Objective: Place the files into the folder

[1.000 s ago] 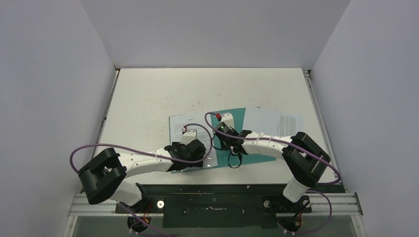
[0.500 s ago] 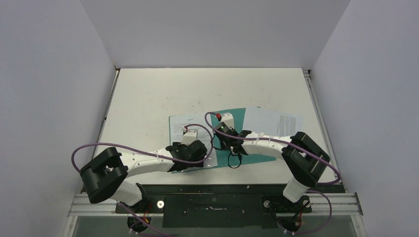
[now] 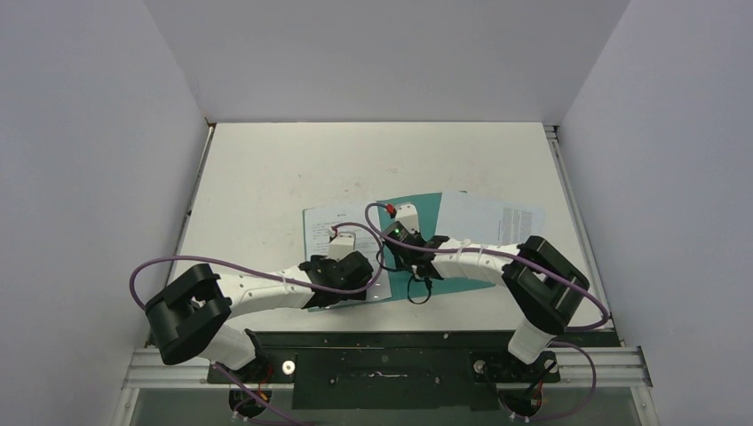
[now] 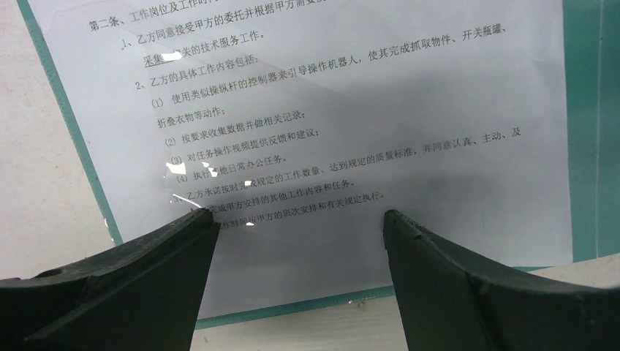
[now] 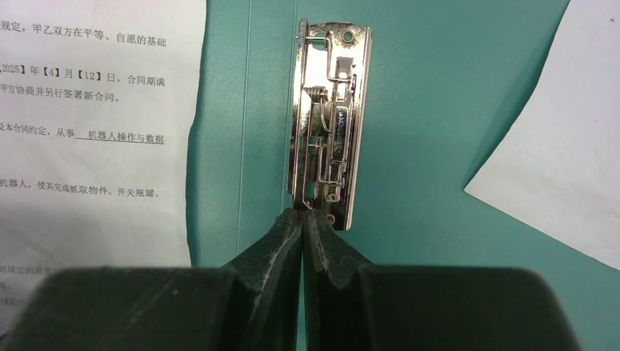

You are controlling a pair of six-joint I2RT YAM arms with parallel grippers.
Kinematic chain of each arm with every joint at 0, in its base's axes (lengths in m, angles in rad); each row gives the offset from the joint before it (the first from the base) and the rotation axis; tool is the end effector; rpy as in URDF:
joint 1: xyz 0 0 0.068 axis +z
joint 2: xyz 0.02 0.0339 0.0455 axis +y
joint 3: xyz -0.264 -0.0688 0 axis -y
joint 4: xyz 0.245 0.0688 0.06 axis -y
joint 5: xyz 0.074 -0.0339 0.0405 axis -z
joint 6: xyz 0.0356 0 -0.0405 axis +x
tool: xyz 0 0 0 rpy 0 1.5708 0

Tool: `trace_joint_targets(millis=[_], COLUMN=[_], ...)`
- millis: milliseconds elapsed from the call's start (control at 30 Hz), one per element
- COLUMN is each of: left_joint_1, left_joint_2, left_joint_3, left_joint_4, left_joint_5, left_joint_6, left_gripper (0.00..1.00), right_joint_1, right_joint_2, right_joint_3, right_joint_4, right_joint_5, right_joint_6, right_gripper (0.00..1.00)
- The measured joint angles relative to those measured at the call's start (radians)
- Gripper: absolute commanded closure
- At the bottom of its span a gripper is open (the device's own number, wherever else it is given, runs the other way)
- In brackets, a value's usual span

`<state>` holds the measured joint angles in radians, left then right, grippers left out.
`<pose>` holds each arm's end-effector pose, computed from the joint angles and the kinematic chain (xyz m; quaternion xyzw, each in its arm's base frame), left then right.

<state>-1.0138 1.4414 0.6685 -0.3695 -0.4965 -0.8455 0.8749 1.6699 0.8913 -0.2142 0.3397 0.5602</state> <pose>0.1449 -0.2007 0.1514 0.0276 0.9482 -0.0215 0.3157 0.2152 0.2391 0.1568 -0.1005 0.9406 0.0626 0.3182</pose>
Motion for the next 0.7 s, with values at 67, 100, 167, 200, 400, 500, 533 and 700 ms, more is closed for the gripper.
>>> trace_joint_targets(millis=[67,100,167,200,400,500,533,700], left_joint_1=[0.000,0.000,0.000,0.000,0.000,0.000,-0.001,-0.002], left_joint_2=[0.000,0.000,0.001,0.001,0.003,0.004,0.005,0.014], left_joint_3=[0.000,0.000,0.000,0.000,0.002,0.002,0.002,0.008], left_joint_4=[0.000,0.000,0.001,0.001,0.003,0.004,0.005,0.010], left_joint_5=[0.000,0.000,0.000,0.000,-0.002,-0.003,-0.003,-0.009], left_joint_6=[0.000,0.000,0.000,0.000,-0.003,-0.003,-0.004,-0.007], left_gripper=[0.18,0.18,0.18,0.18,0.18,0.18,0.18,0.18], right_joint_1=[0.004,0.005,0.011,0.013,0.032,0.038,0.039,0.039], right_joint_2=[0.007,0.013,0.014,0.018,0.043,0.047,0.047,0.050], right_joint_3=[0.000,0.000,0.000,0.000,0.013,0.014,0.014,0.011], right_joint_4=[0.004,0.005,0.008,0.009,0.013,0.014,0.014,0.016], right_joint_5=[0.009,0.014,0.026,0.032,0.100,0.122,0.128,0.159], right_joint_6=[-0.001,-0.002,-0.002,-0.002,0.003,0.016,0.025,0.068], right_gripper=[0.95,0.95,0.95,0.95,0.95,0.95,0.95,0.95])
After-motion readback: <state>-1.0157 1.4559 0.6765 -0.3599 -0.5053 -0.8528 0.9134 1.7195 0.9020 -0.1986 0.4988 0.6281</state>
